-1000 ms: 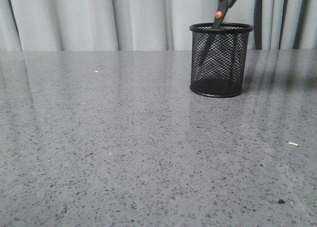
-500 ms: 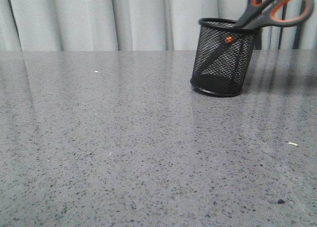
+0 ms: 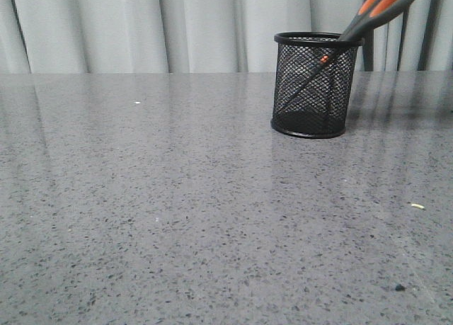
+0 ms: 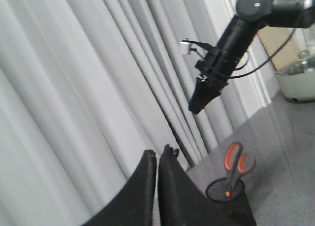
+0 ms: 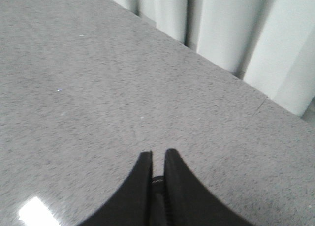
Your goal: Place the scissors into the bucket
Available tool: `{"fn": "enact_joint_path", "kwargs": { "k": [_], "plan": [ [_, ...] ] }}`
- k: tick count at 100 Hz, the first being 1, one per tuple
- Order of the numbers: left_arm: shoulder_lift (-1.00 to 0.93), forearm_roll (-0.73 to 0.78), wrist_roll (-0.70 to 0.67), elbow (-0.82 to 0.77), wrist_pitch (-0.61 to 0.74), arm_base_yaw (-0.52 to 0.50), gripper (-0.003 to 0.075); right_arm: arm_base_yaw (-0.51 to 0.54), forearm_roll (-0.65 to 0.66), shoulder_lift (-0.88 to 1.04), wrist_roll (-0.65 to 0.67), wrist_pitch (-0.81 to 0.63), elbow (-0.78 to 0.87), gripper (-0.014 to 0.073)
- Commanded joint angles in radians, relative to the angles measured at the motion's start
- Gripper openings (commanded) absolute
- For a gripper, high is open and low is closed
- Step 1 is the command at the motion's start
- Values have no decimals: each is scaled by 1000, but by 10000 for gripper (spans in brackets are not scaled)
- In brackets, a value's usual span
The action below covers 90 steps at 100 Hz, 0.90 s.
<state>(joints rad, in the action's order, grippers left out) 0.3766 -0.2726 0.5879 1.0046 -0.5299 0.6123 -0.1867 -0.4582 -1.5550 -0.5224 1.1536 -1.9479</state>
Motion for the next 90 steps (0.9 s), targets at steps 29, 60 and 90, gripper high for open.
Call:
{"fn": "enact_joint_path", "kwargs": {
  "k": [29, 60, 90],
  "plan": [
    [-200, 5, -81, -313, 287, 6, -20, 0, -31, 448, -2, -29, 409, -46],
    [-248, -50, -81, -452, 382, 6, -20, 0, -11, 1127, -9, -783, 1180, -46],
    [-248, -52, -81, -576, 453, 6, -20, 0, 16, 1391, -9, -888, 1452, -46]
  ]
}}
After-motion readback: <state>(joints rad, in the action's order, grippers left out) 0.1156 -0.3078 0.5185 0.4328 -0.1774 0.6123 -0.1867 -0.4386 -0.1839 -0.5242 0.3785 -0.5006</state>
